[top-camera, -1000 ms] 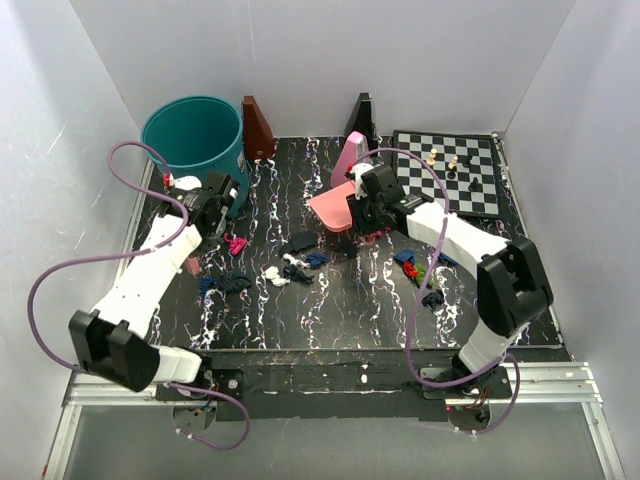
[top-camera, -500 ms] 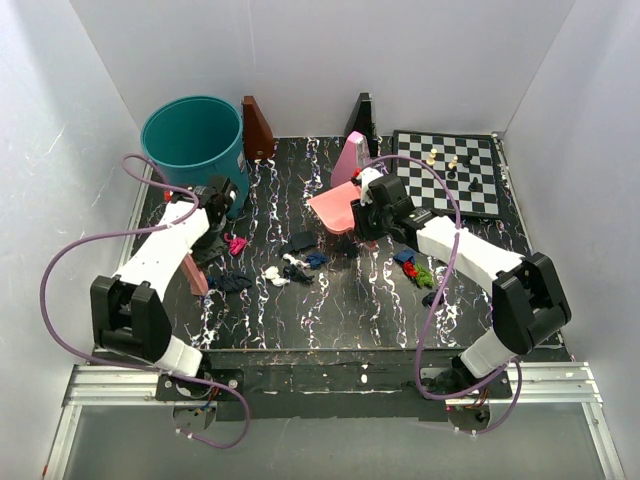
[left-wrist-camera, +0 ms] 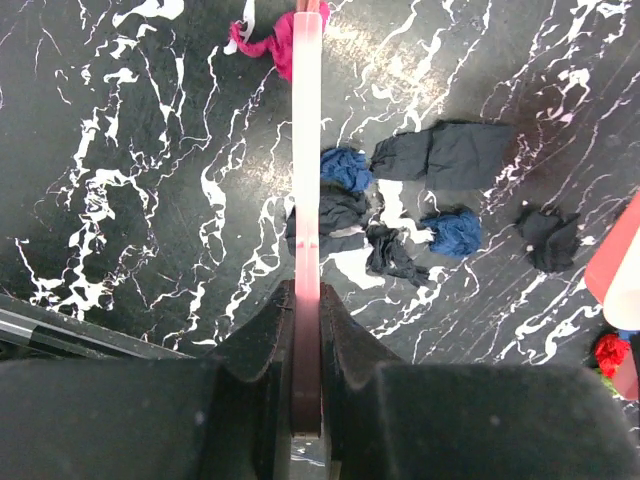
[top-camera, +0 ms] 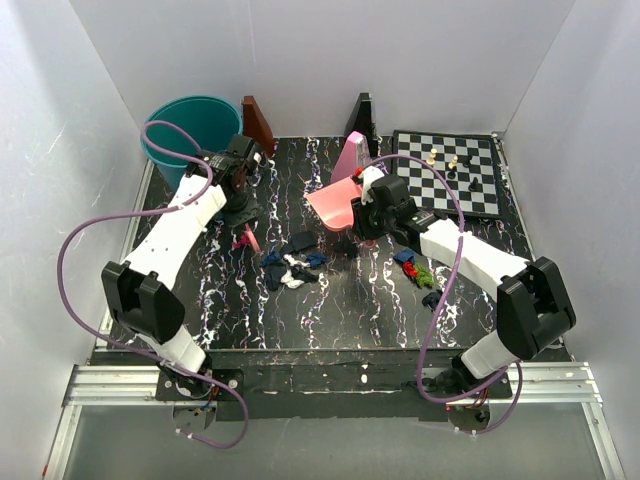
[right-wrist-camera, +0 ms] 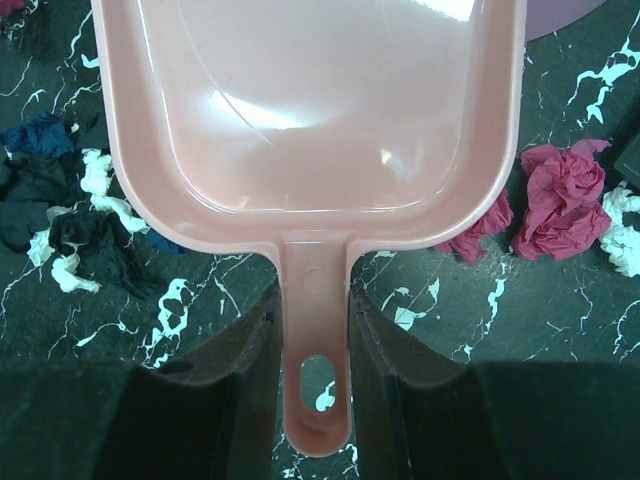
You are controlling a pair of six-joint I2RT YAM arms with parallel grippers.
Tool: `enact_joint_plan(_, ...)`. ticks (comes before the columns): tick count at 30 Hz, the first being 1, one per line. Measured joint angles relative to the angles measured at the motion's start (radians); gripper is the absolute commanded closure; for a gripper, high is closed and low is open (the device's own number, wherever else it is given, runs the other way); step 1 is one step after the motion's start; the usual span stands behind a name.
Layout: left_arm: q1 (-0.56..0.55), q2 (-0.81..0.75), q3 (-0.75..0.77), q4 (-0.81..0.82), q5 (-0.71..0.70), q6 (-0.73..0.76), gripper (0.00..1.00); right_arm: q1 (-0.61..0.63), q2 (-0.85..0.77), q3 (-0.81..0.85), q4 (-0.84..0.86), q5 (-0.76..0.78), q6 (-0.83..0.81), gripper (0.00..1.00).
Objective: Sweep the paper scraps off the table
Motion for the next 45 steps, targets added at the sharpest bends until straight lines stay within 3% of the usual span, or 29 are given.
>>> enact_joint_plan(4, 0.0, -0.051, -0.03, 0.016, 0.01, 0.0, 1.0, 0.0, -0.002, -0.005, 0.001, 0.005, 0.0, 0.82)
enact_joint_plan(16, 0.048, -0.34, -0.316, -0.008, 0.065, 0.04, 1.0, 0.0, -0.003, -0.009, 0.004, 0.021, -0.001, 0.82)
enact_joint_plan(22, 0.032, -0.296, -0.406, -0.018, 0.13, 0.042, 1.0, 0.0, -0.003, -0.009, 0.003, 0.026, -0.002, 0.82)
enact_joint_plan(28, -0.03, -0.188, -0.353, -0.026, 0.211, 0.042, 1.0, 0.0, -0.003, -0.009, 0.001, 0.028, -0.003, 0.82)
enact_joint_plan(36, -0.064, 0.042, -0.122, -0.042, 0.267, 0.052, 1.0, 0.0, -0.003, -0.009, 0.002, 0.031, -0.004, 0.82)
enact_joint_plan(45, -0.066, -0.003, -0.023, -0.01, 0.309, 0.12, 1.0, 0.0, -0.041, -0.022, 0.008, 0.035, -0.008, 0.82)
